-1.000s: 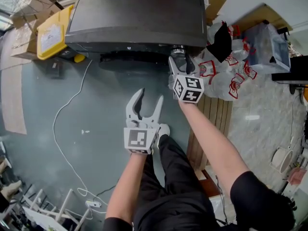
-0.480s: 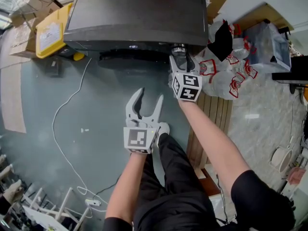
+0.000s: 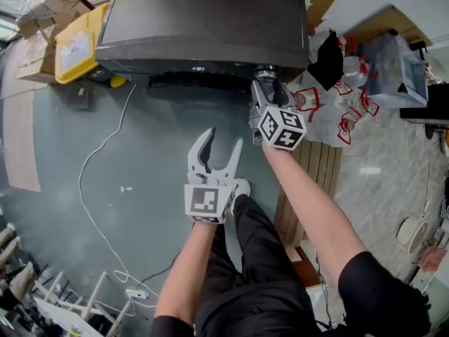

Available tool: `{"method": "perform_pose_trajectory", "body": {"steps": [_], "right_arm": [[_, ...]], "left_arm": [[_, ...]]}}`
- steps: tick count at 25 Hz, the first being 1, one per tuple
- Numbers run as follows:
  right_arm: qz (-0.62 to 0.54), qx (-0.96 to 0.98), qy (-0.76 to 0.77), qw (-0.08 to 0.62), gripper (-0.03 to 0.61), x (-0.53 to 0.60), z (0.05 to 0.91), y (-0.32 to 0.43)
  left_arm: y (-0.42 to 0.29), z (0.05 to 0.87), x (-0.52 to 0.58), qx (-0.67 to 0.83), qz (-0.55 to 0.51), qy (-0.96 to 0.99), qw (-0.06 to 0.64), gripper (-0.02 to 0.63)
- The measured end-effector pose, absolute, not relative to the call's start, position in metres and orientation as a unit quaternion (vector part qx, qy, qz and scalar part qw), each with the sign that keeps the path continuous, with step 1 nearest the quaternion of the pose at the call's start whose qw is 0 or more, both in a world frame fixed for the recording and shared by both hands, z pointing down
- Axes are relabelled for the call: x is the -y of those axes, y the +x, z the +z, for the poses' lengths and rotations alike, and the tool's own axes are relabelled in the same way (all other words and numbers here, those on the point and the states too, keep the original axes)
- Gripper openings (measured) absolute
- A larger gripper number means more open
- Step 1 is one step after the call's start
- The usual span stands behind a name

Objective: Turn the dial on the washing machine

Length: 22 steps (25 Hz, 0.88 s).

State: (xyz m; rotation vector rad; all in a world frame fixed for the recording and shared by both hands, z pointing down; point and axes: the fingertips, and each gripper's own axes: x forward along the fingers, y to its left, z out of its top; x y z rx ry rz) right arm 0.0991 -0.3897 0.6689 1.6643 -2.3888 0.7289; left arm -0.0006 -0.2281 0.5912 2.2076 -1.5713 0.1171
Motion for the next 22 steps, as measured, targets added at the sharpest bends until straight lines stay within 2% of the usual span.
{"method": "perform_pose_trajectory", "body": {"steps": [6, 12, 18, 22], "right_arm": [[0.266, 0.792, 0.547, 0.045, 0.255, 0.39, 0.669, 0.098], [0.213, 0.807, 0.544, 0.091, 0.255, 0.389, 0.665, 0.097], [0.092, 0.817, 0.542, 0.175, 0.256, 0.385, 0.658, 0.089], [0.077, 0.807, 0.55, 0.201, 0.255, 0.389, 0.661, 0.091]], "left_arm": [[0.0, 0.591, 0.23, 0.564, 0.043, 0.797, 0.213, 0.224], [0.0, 0.59, 0.231, 0.564, 0.04, 0.796, 0.214, 0.224], [0.0, 0.59, 0.23, 0.563, 0.04, 0.798, 0.212, 0.224], [-0.002, 0.591, 0.229, 0.564, 0.037, 0.796, 0.215, 0.224]]}}
